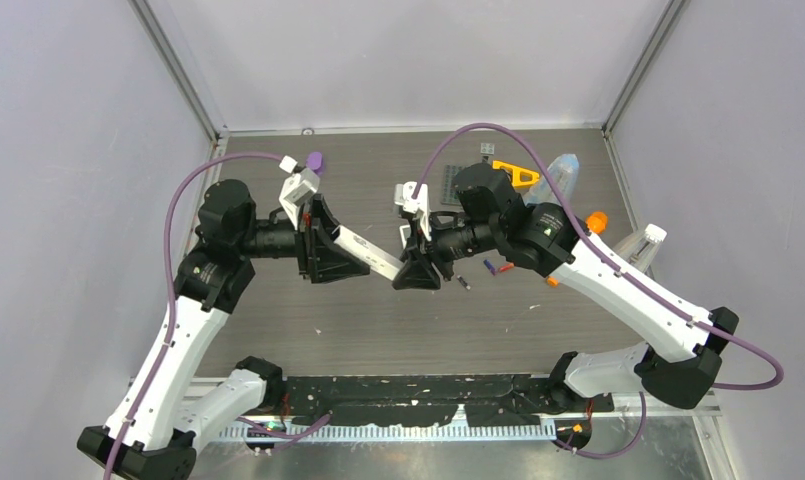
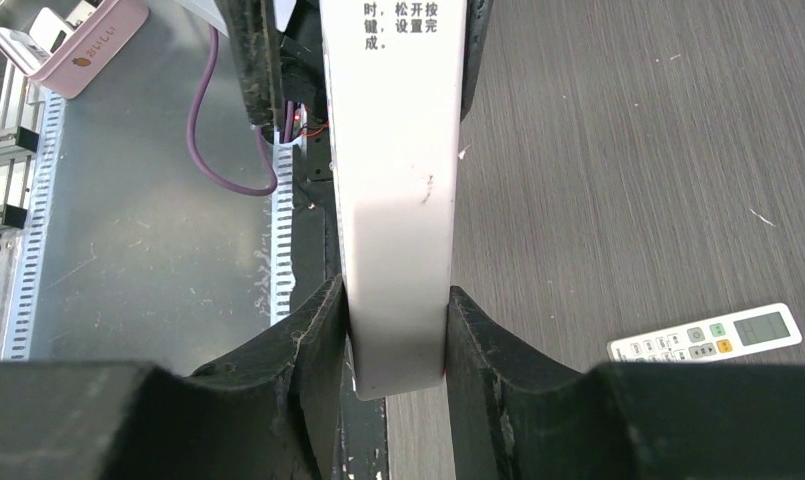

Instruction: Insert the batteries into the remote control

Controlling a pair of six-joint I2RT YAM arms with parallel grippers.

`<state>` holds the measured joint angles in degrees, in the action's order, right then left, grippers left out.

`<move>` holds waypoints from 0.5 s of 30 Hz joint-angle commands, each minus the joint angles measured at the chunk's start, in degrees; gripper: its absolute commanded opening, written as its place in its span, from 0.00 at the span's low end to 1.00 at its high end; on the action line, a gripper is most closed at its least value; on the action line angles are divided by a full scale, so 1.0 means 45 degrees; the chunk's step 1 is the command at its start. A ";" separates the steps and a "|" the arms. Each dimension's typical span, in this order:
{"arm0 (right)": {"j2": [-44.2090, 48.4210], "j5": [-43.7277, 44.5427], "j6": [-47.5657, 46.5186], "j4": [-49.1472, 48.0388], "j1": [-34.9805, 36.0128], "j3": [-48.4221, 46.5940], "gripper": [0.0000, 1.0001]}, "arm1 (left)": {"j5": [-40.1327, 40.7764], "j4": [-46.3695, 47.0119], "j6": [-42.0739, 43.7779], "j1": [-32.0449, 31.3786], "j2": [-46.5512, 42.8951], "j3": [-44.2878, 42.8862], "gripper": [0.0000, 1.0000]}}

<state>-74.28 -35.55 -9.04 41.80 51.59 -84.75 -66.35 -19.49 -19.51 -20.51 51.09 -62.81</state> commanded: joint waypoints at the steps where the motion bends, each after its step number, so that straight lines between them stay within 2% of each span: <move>1: 0.0183 0.0036 -0.0089 -0.0633 0.0006 -0.0093 0.11 | -0.0385 0.0560 -0.0196 -0.0014 -0.0163 0.0014 0.50; 7: 0.0197 0.0113 -0.0110 -0.0624 0.0010 -0.0114 0.11 | -0.0316 0.0444 -0.0240 -0.0012 -0.0089 0.0004 0.49; 11: 0.0134 0.0160 -0.0174 -0.0546 0.0000 -0.0085 0.11 | 0.0060 0.0472 -0.0362 -0.0012 -0.0052 -0.0024 0.55; 15: 0.0158 0.0189 -0.0215 -0.0534 0.0002 -0.0030 0.11 | 0.0329 0.0644 -0.0531 -0.0012 -0.0005 -0.0020 0.56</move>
<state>-74.28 -34.96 -9.17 41.71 51.59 -84.73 -65.91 -19.49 -20.69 -20.51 51.11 -62.81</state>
